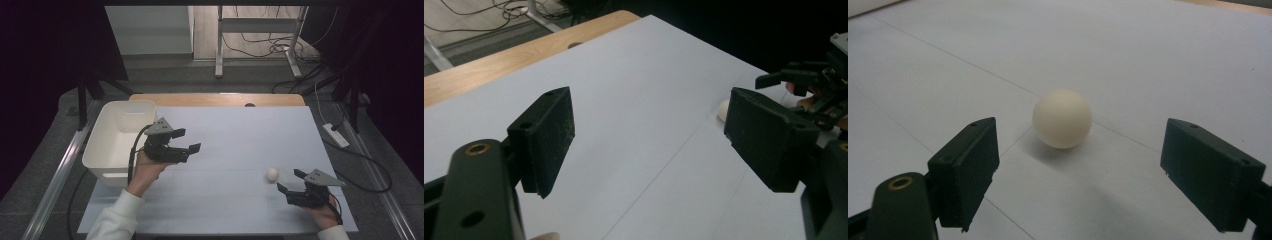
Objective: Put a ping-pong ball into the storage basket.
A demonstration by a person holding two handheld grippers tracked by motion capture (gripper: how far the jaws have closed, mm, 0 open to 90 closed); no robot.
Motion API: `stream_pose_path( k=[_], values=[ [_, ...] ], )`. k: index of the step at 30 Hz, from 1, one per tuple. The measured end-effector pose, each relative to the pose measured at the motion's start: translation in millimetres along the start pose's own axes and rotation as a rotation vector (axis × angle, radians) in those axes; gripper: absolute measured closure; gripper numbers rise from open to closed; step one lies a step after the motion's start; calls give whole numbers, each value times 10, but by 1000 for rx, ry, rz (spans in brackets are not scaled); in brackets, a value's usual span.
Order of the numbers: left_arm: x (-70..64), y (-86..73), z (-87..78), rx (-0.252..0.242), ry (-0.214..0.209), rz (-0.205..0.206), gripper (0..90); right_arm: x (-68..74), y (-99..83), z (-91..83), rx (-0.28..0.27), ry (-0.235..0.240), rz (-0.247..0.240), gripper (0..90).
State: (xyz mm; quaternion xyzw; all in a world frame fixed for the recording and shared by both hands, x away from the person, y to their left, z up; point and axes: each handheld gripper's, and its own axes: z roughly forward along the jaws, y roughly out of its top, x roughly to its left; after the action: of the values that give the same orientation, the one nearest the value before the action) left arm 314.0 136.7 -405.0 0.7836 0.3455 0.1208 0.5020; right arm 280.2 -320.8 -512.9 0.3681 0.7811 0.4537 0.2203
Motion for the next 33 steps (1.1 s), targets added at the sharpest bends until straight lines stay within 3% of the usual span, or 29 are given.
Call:
stream_pose_path(
  k=[14, 33],
  values=[
    [-144, -80, 233, 65, 1, 51, 209, 4, -4, -2, 0, 4, 2, 159],
    [-233, -171, 491, 113, -40, 66, 210, 5, -5, 3, 4, 5, -3, 159]
  ],
)
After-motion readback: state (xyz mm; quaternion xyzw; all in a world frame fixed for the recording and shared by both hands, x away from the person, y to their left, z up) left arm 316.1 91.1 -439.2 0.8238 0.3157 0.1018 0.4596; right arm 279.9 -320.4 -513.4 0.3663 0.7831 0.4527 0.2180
